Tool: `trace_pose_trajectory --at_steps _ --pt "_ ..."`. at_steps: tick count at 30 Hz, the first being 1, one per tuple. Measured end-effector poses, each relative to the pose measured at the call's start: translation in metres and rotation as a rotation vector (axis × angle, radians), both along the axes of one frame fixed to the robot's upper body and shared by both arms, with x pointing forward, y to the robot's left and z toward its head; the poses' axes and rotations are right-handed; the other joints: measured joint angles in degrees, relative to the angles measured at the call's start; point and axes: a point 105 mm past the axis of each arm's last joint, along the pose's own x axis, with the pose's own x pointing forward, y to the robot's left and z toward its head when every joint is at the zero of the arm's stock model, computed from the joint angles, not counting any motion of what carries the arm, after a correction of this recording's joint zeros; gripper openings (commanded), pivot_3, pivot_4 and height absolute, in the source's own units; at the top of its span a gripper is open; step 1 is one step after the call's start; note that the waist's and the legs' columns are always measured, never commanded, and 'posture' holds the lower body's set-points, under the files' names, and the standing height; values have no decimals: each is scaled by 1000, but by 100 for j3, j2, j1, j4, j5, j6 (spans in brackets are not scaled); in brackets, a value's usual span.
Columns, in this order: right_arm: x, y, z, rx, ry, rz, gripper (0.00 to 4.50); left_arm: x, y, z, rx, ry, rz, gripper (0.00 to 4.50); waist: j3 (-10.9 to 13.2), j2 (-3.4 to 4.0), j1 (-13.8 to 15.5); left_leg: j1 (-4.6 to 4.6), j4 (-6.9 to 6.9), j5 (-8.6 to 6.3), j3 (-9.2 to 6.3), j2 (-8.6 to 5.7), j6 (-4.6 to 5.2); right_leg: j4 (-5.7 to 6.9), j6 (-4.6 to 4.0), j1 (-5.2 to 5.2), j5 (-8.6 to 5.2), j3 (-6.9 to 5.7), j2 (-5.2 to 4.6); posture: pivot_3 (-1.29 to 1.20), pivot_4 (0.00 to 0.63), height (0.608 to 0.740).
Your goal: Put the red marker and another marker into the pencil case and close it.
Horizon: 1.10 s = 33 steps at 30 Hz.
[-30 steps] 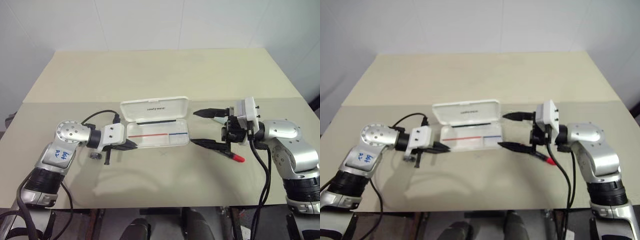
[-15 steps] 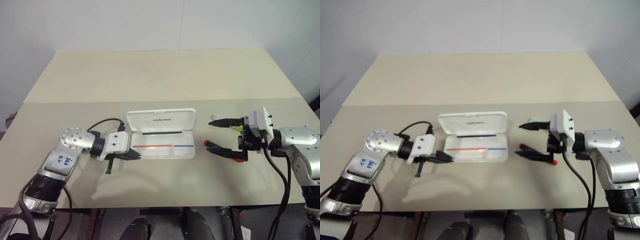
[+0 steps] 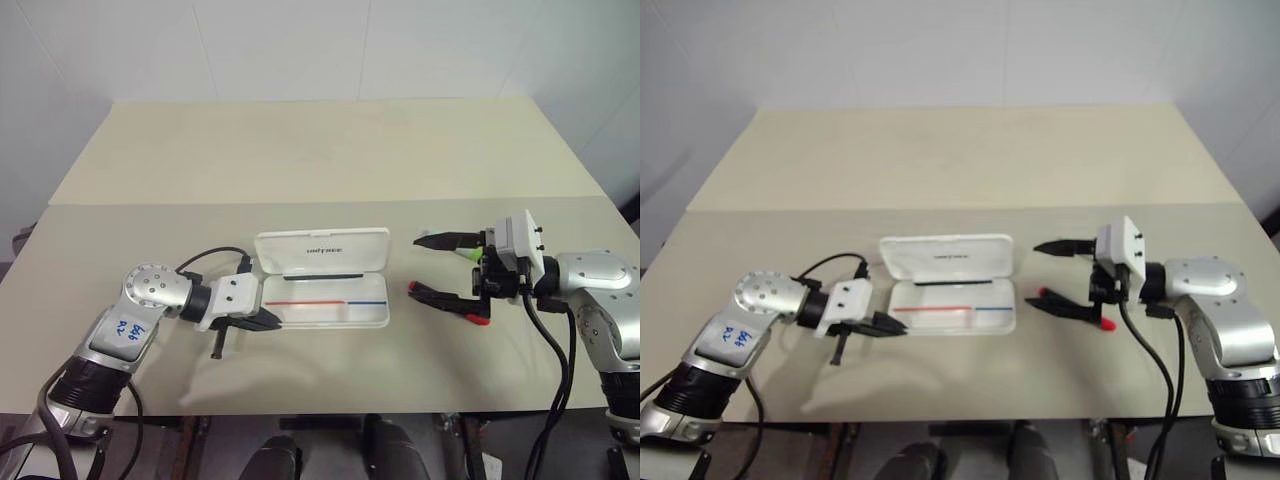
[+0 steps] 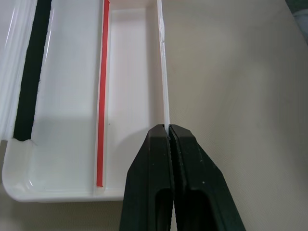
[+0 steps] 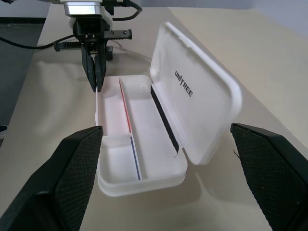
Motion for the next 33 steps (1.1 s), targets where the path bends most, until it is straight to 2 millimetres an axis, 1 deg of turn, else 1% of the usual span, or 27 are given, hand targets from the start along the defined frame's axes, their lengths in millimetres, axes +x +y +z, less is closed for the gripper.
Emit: trace_pose_trajectory --at_steps 4,7,18,19,22,33 --pt "1 3 0 10 2 6 4500 2 1 0 5 5 -6 16 0 0 -1 0 1 0 0 0 0 0 0 0 0 0 0 0 150 740" --pt "1 6 1 15 -4 13 4500 5 -1 1 6 2 -8 682 0 0 0 0 7 0 0 0 0 3 -2 1 1 0 1 0 150 740" --pt "3 11 3 36 -18 26 4500 5 -4 6 -2 -3 -9 4351 0 0 -1 0 6 -1 -1 0 0 1 -2 2 2 0 0 0 150 740" --pt "3 11 3 40 -22 28 4500 4 -4 7 -3 -6 -13 4456 0 0 -1 0 7 -1 -1 0 0 2 -2 2 2 0 1 0 150 740" --pt "5 12 2 42 -21 30 4500 2 -6 10 -17 -10 -24 4456 0 0 -2 0 6 -1 -1 0 0 2 -2 2 2 0 1 0 150 740" --pt "6 16 -3 46 0 44 4500 -8 0 26 -96 15 -21 4456 0 0 -7 0 6 -1 -2 1 0 1 -2 2 2 -1 1 0 150 740"
